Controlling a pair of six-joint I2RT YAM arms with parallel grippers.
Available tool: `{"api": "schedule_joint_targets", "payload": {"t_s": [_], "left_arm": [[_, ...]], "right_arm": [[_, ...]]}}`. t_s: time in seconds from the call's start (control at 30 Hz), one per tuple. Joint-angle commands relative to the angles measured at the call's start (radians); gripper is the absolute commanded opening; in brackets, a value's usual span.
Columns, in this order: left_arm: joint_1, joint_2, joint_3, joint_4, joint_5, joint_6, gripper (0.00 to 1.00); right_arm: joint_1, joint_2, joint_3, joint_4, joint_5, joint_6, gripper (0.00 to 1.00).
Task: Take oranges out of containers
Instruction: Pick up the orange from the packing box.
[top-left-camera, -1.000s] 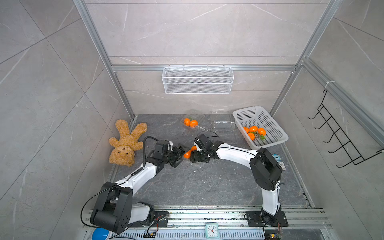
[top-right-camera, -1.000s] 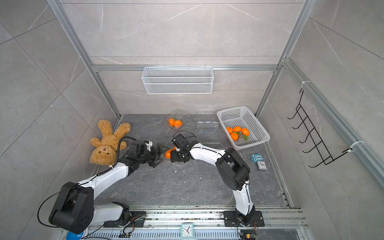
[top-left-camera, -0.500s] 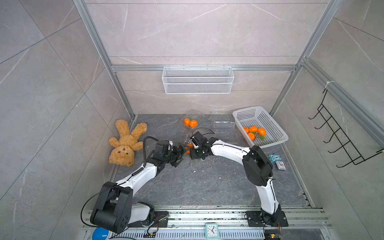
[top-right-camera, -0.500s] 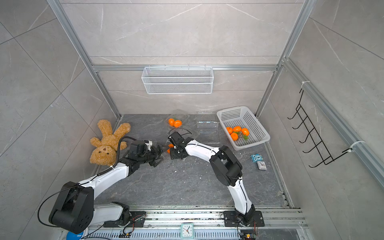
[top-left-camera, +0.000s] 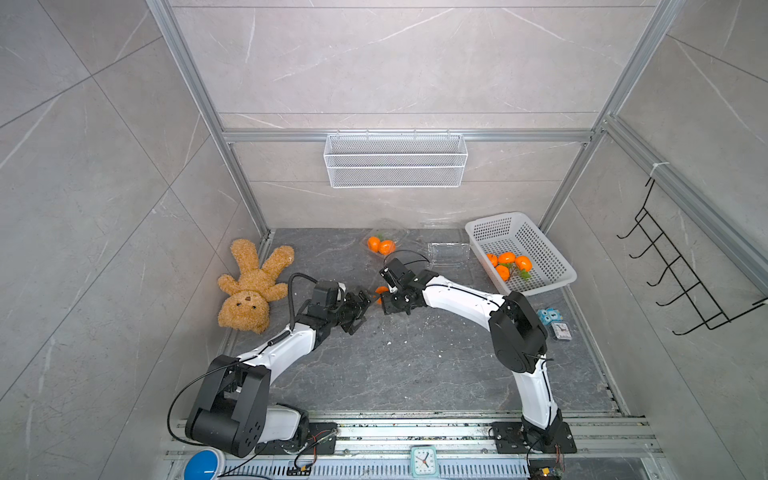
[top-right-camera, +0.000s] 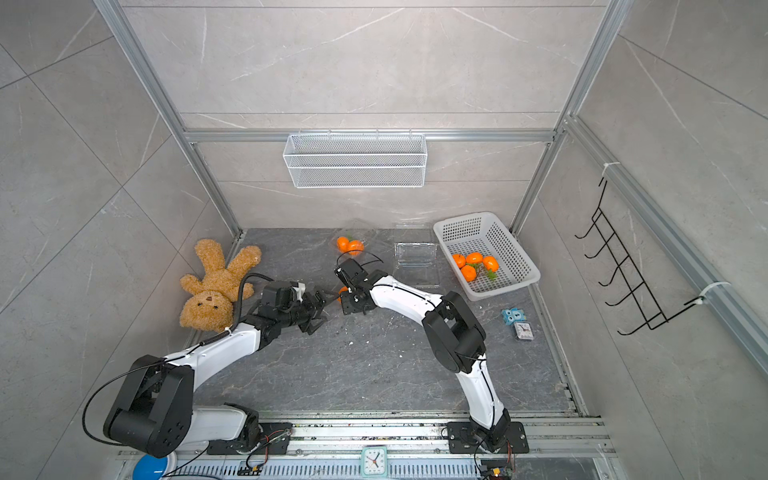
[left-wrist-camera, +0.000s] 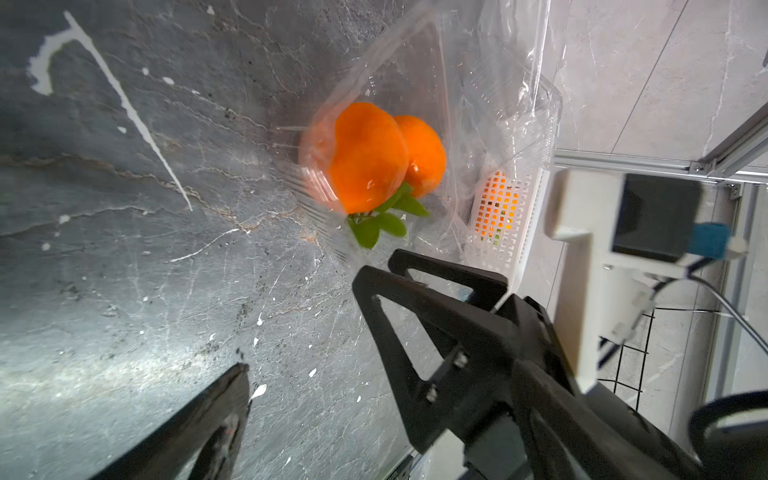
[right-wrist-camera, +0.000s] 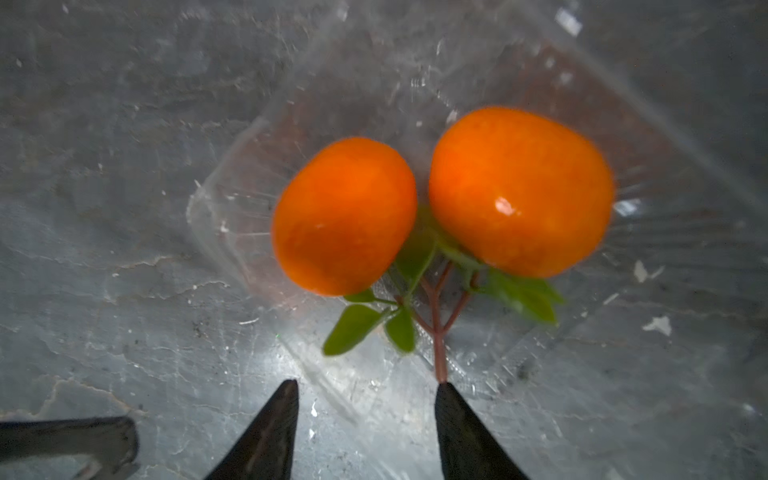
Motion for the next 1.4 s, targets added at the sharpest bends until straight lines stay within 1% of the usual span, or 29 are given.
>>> {"api": "schedule_joint_targets", "payload": {"t_s": [0.0, 0.13, 0.23, 0.4, 0.57, 0.77, 0.97, 1.07, 1.2, 1.37], "left_arm": [[-0.006, 0.002, 0.040, 0.025, 0.019, 0.001, 0.99], [-0.007, 0.005, 0.044, 0.024, 0.019, 0.001, 0.99], [-0.010, 0.009, 0.052, 0.024, 0.019, 0.000, 1.00], [-0.017, 0.028, 0.065, 0.027, 0.021, 0.001, 0.99], [-0.021, 0.051, 0.074, 0.038, 0.026, -0.003, 0.99], [-0.021, 0.058, 0.074, 0.039, 0.028, 0.000, 1.00], [-0.023, 0.061, 0.071, 0.046, 0.028, -0.005, 1.00], [-0.022, 0.059, 0.069, 0.044, 0.028, -0.006, 1.00], [-0.023, 0.057, 0.068, 0.039, 0.027, -0.002, 0.99], [-0.022, 0.064, 0.062, 0.045, 0.026, -0.005, 0.99]], "right_arm": [[-0.001, -0.055, 0.041, -0.035, 0.025, -0.036, 0.57], [-0.028, -0.030, 0.050, -0.041, 0.031, -0.048, 0.57], [-0.050, -0.001, 0.062, -0.043, -0.016, -0.050, 0.57], [-0.051, 0.042, 0.072, -0.048, -0.030, -0.046, 0.56], [-0.051, 0.095, 0.086, -0.050, -0.049, -0.034, 0.52], [-0.050, 0.133, 0.093, -0.075, -0.023, -0.022, 0.50], [-0.050, 0.165, 0.084, -0.045, -0.027, -0.024, 0.47], [-0.051, 0.191, 0.085, -0.035, -0.038, -0.024, 0.44], [-0.051, 0.210, 0.079, -0.027, -0.042, -0.023, 0.32], [-0.051, 0.191, 0.035, 0.014, -0.049, -0.015, 0.20]]}}
